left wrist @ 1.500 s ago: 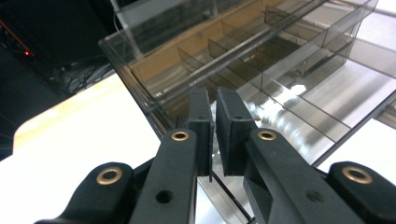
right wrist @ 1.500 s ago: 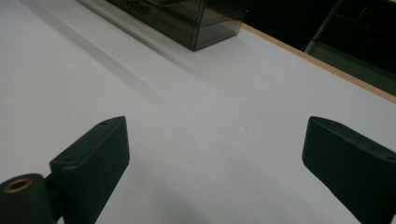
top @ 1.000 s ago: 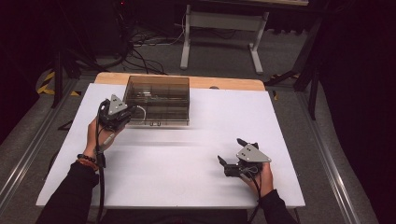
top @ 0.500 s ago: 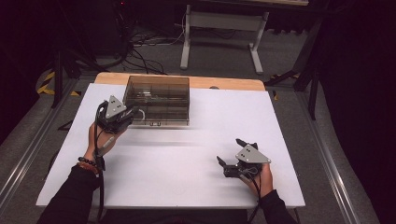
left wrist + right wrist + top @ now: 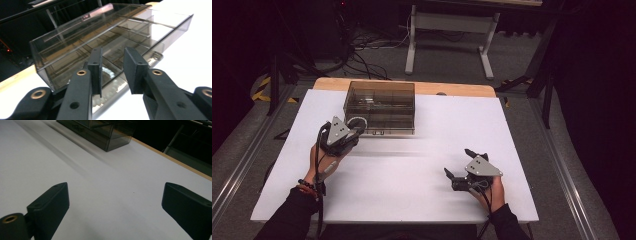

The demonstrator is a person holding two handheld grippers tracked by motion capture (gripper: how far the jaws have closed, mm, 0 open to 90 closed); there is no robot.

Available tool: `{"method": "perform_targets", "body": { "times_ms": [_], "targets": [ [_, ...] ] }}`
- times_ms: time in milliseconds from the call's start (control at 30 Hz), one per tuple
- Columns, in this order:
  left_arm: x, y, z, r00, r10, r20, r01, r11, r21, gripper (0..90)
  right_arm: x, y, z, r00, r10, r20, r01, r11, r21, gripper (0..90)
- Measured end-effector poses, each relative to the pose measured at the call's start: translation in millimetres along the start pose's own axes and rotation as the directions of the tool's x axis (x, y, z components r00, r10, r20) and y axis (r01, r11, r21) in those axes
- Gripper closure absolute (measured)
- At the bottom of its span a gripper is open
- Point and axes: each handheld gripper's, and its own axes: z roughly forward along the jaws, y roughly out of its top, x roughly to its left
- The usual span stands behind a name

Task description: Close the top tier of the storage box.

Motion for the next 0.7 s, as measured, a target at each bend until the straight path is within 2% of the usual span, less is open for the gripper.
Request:
{"method": "perform_targets", "body": {
  "times_ms": [267, 433, 500, 700],
  "targets": [
    [-12.9, -2.1, -3.7, 0.9986, 0.034, 0.041, -0.033, 0.9993, -0.015, 70.0, -0.2, 0.0, -0.5, 1.0000, -0.003, -0.003, 0.003, 1.000, 0.001, 8.2],
    [-22.5, -5.6, -1.1, 0.9957, 0.063, 0.069, -0.062, 0.9980, -0.010, 80.1, -0.1, -0.1, -0.5, 1.0000, -0.005, -0.003, 0.005, 1.000, 0.002, 8.2],
    [-25.1, -6.6, 1.2, 0.9949, 0.077, 0.065, -0.078, 0.9969, 0.009, 82.8, 0.0, -0.1, -0.6, 1.0000, -0.004, -0.004, 0.004, 1.000, 0.001, 8.2],
    [-27.4, -11.4, 5.9, 0.9952, 0.069, 0.070, -0.071, 0.9971, 0.028, 89.5, 0.3, -0.1, -1.0, 1.0000, -0.007, -0.003, 0.007, 1.000, 0.000, 8.2]
  ]
}}
